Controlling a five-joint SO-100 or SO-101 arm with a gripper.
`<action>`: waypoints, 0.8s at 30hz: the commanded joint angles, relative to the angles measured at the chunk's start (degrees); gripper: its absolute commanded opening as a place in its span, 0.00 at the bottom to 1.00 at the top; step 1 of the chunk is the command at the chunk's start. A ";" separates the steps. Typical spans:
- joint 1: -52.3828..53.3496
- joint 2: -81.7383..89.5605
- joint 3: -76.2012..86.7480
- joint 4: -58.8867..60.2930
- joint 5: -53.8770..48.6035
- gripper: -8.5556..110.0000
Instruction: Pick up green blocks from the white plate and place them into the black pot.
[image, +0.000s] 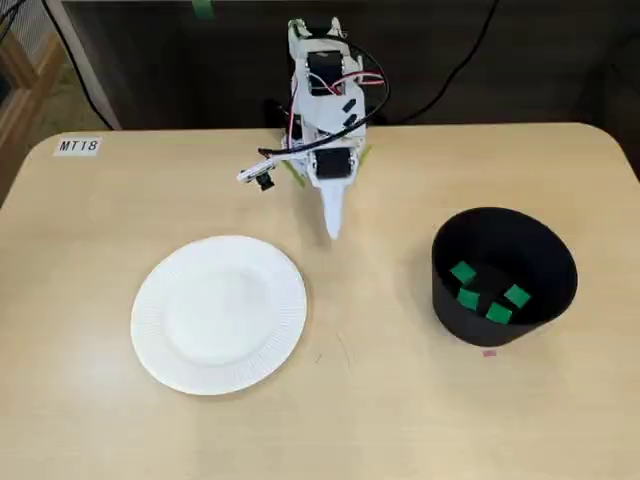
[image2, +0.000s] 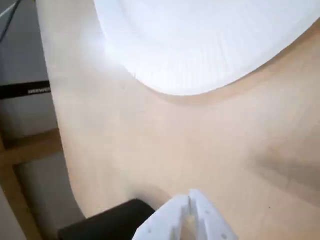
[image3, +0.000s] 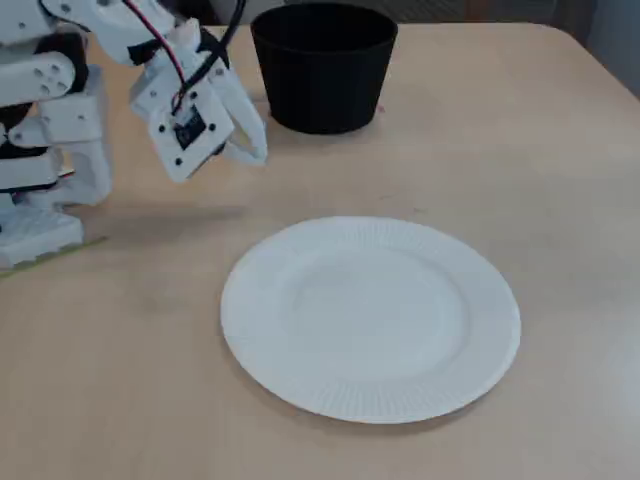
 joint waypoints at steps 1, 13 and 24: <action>0.26 0.35 0.88 -1.23 -0.18 0.05; -0.18 0.35 1.32 -1.58 0.62 0.05; -0.18 0.35 1.32 -1.76 0.79 0.05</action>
